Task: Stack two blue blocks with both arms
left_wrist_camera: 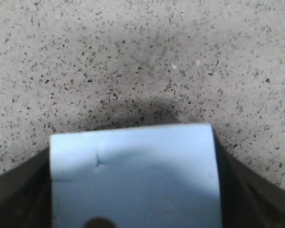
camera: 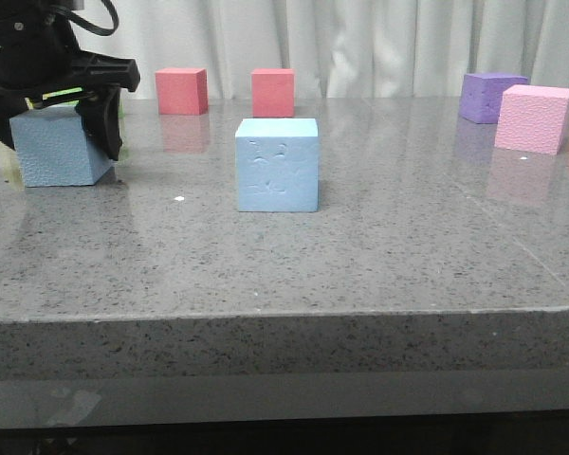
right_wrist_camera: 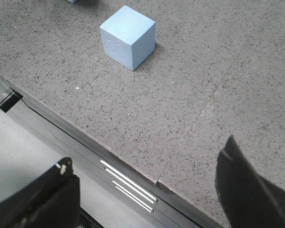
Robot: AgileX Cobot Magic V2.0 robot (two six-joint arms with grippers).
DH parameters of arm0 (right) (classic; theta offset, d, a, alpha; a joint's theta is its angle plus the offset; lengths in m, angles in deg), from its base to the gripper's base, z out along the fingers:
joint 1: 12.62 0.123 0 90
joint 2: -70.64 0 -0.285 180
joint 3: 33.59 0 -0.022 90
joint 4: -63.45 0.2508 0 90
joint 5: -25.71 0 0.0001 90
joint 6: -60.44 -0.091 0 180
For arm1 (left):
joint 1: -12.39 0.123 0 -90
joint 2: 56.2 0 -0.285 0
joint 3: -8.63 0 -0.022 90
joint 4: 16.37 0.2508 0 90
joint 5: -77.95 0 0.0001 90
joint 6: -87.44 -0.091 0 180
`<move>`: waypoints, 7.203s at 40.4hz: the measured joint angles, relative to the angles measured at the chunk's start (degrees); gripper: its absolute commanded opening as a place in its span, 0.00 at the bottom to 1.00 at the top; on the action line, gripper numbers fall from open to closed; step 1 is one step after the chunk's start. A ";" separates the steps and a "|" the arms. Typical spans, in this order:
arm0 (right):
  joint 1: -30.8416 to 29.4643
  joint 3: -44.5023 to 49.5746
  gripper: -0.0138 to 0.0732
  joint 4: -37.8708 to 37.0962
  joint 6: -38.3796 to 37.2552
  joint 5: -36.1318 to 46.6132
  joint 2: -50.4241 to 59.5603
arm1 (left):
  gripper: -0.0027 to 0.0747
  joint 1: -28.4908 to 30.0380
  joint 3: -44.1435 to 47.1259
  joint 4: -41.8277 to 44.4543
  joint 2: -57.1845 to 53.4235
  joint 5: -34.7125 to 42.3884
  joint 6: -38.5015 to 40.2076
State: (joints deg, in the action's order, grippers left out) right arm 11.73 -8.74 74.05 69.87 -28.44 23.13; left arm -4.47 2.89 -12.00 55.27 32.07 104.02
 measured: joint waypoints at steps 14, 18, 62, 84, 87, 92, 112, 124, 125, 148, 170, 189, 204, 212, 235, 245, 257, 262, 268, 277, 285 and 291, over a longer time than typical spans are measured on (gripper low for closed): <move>0.00 0.00 0.84 0.00 0.00 0.00 0.00 | 0.58 -0.12 -6.62 -1.24 0.04 -5.46 -6.97; 0.00 0.00 0.84 0.00 0.00 0.00 0.00 | 0.58 -1.07 -11.15 -3.49 0.04 -8.57 -16.58; 0.00 0.00 0.84 0.00 0.00 0.00 0.00 | 0.58 -17.40 -23.98 -23.36 4.13 -22.29 -73.53; 0.00 0.00 0.84 0.00 0.00 0.00 0.00 | 0.81 -17.40 -23.98 -23.46 6.79 -20.10 -73.73; 0.00 0.00 0.84 0.00 0.00 0.00 0.00 | 0.81 -17.40 -23.98 -23.46 6.79 -20.10 -73.73; 0.00 0.00 0.84 0.00 0.00 0.00 0.00 | 0.81 -17.40 -24.43 -23.46 6.56 -21.07 -73.73; 0.00 0.00 0.84 0.00 0.00 0.00 0.00 | 0.81 -15.23 -26.32 -23.00 -6.54 -25.12 -45.16; 0.00 0.00 0.84 0.00 0.00 0.00 0.00 | 0.81 -11.84 -9.15 -21.01 -21.60 -19.05 -34.05; 0.00 0.00 0.84 0.00 0.00 0.00 0.00 | 0.81 -11.70 -7.34 -20.65 -22.88 -18.37 -33.53; 0.00 0.00 0.84 0.32 0.00 0.00 0.00 | 0.81 -2.33 26.76 -17.82 -52.67 -7.78 -30.22; -0.10 0.18 0.33 -0.71 0.00 0.08 0.00 | 0.39 -1.81 32.67 -17.82 -58.30 -3.84 -30.22; -0.10 0.18 0.02 -0.84 -0.03 0.08 0.00 | 0.01 -1.81 32.67 -17.82 -58.30 -3.31 -30.22; -0.10 0.18 0.02 -0.84 -0.03 0.08 0.00 | 0.01 -1.93 33.66 -18.36 -60.25 -2.88 -30.22; -0.10 0.18 0.02 -0.84 -0.03 0.08 0.00 | 0.01 4.93 40.93 -19.47 -70.75 1.86 -30.22; -0.10 0.18 0.02 -0.84 -0.03 0.08 0.00 | 0.01 14.91 70.76 -12.12 -99.40 31.27 -22.71; -0.10 0.18 0.02 -0.84 -0.03 0.08 0.00 | 0.01 14.91 79.99 -4.05 -101.00 41.12 -12.02; -0.10 0.18 0.02 -0.84 -0.03 0.08 0.00 | 0.01 15.00 83.27 -3.69 -103.95 45.88 -11.59; -0.10 0.18 0.02 -0.84 -0.03 0.08 0.00 | 0.01 15.14 83.27 -3.44 -103.95 45.88 -11.59; -0.10 0.18 0.02 -0.84 -0.03 -0.02 0.00 | 0.01 15.14 83.27 -3.31 -103.95 45.88 -11.59; -0.10 0.18 0.02 -0.84 -0.03 -0.02 0.00 | 0.01 15.14 83.27 -3.21 -103.95 45.88 -11.59; -0.10 0.18 0.02 -0.84 -0.03 -0.02 0.00 | 0.01 16.29 83.27 -3.21 -103.95 45.88 -11.59; -0.10 0.18 0.02 -0.84 -0.03 -0.02 0.00 | 0.01 16.29 83.27 -3.21 -103.95 45.88 -11.59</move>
State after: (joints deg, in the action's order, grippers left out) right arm 11.64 -8.56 73.20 69.85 -28.46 23.13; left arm 11.82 86.16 -15.21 -48.69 77.95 92.44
